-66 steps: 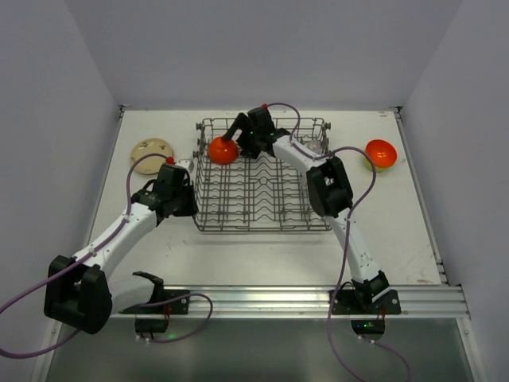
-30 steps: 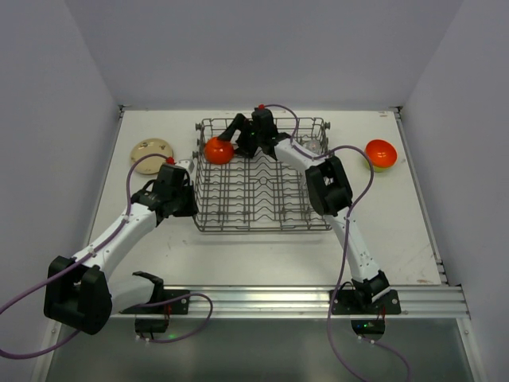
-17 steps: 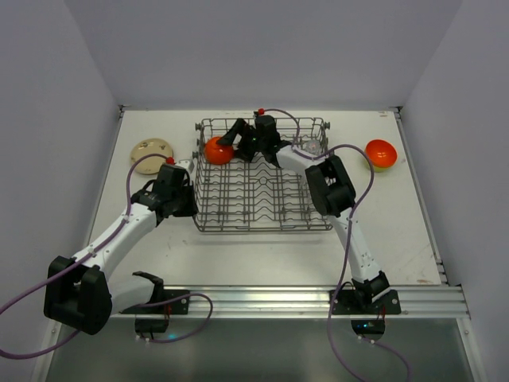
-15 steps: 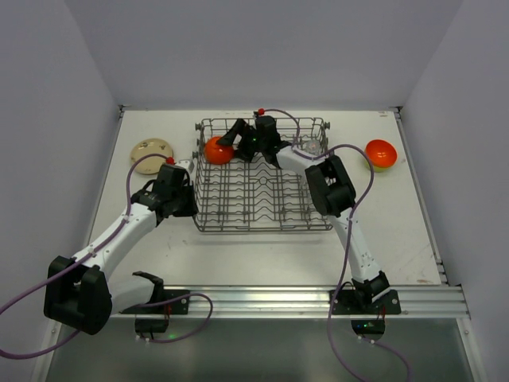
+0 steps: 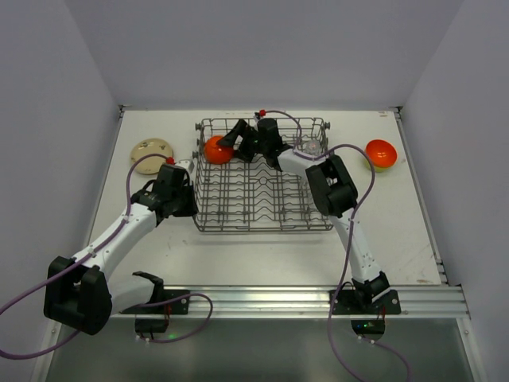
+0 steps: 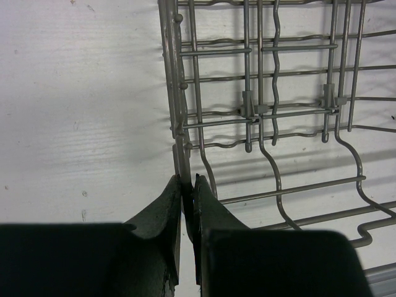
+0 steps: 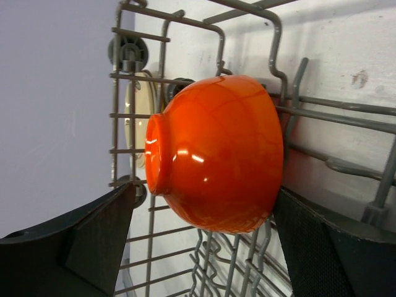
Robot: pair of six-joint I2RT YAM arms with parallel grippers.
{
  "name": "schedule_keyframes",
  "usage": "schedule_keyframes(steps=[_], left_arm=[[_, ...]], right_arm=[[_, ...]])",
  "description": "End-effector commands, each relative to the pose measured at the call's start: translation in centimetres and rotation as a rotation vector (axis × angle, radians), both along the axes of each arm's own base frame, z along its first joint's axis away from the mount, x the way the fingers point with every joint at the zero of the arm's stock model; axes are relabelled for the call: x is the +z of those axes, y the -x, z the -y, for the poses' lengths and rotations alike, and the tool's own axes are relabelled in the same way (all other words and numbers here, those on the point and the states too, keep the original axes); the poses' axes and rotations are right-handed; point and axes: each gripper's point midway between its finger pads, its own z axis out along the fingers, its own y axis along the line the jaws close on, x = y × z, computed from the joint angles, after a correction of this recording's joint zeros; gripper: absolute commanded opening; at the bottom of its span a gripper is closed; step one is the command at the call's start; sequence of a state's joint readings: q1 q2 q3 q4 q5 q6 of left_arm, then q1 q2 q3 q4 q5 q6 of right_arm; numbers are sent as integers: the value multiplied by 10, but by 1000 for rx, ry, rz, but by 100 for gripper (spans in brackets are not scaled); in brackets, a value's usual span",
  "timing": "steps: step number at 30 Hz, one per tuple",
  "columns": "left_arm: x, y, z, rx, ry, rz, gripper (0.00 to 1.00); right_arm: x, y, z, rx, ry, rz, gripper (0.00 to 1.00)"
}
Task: Unload the mixed dishes from the dish rack
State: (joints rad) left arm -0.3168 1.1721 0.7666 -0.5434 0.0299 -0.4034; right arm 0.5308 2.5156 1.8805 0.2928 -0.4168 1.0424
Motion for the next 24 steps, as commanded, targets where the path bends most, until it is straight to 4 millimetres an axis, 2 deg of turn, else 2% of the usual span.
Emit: schedule_keyframes(steps=[1, 6, 10, 15, 24], left_arm=[[21, -12, 10, -27, 49, 82, 0], [21, -11, 10, -27, 50, 80, 0], [21, -12, 10, -27, 50, 82, 0], [22, -11, 11, -29, 52, 81, 0], [21, -11, 11, -33, 55, 79, 0]], right_arm=[[105, 8, -14, 58, -151, 195, 91], [113, 11, -11, 51, -165, 217, 90], [111, 7, -15, 62, -151, 207, 89], [99, 6, -18, 71, -158, 187, 84], [97, -3, -23, 55, -186, 175, 73]])
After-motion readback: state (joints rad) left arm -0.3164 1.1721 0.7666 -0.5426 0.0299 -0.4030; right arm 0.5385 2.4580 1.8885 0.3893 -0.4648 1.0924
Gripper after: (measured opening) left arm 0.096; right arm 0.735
